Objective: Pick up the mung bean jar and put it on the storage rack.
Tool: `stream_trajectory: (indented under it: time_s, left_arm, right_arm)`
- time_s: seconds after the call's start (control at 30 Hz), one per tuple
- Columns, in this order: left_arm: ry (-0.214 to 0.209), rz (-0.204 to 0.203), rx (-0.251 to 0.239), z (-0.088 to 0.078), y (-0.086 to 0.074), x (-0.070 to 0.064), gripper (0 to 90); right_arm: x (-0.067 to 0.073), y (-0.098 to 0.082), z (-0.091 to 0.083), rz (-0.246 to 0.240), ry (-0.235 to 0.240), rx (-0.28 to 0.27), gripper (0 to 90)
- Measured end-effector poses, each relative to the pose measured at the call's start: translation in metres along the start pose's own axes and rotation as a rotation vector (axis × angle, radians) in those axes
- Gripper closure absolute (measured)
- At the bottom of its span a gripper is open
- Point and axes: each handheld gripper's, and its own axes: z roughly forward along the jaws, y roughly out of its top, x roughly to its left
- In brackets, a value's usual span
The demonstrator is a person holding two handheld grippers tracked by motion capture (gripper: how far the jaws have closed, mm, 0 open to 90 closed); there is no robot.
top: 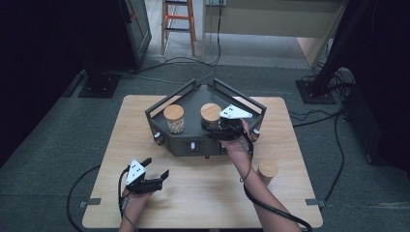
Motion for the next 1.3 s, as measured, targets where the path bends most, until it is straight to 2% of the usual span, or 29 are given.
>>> stream_trajectory:
  time_s: [0.33,0.63,0.8,0.93,0.97,1.1,1.3]
  left_arm:
    - [-0.01,0.016,0.012,0.003,0.002,-0.001,10.6]
    - [-0.011,0.012,0.01,0.002,0.001,-0.001,10.6]
    - [-0.01,0.012,0.01,0.002,0.002,-0.001,10.6]
    - [-0.01,0.013,0.008,0.002,0.002,0.0,10.6]
    - [-0.01,0.013,0.009,0.001,0.002,0.0,10.6]
    - [-0.013,0.012,0.007,0.002,0.002,0.0,10.6]
    - [-0.012,0.014,0.008,0.002,0.002,-0.001,10.6]
  right_arm:
    - [0.002,0.006,0.022,-0.038,-0.005,0.007,25.0]
    - [0.002,0.005,0.035,-0.002,-0.032,0.046,25.0]
    - [0.005,0.006,0.044,-0.011,-0.059,0.087,25.0]
    - [0.005,0.004,0.048,0.001,-0.064,0.104,25.0]
    - [0.005,0.004,0.049,-0.011,-0.066,0.11,25.0]
    - [0.006,0.004,0.049,-0.023,-0.067,0.111,25.0]
    - [0.001,-0.002,0.05,0.013,-0.056,0.096,24.9]
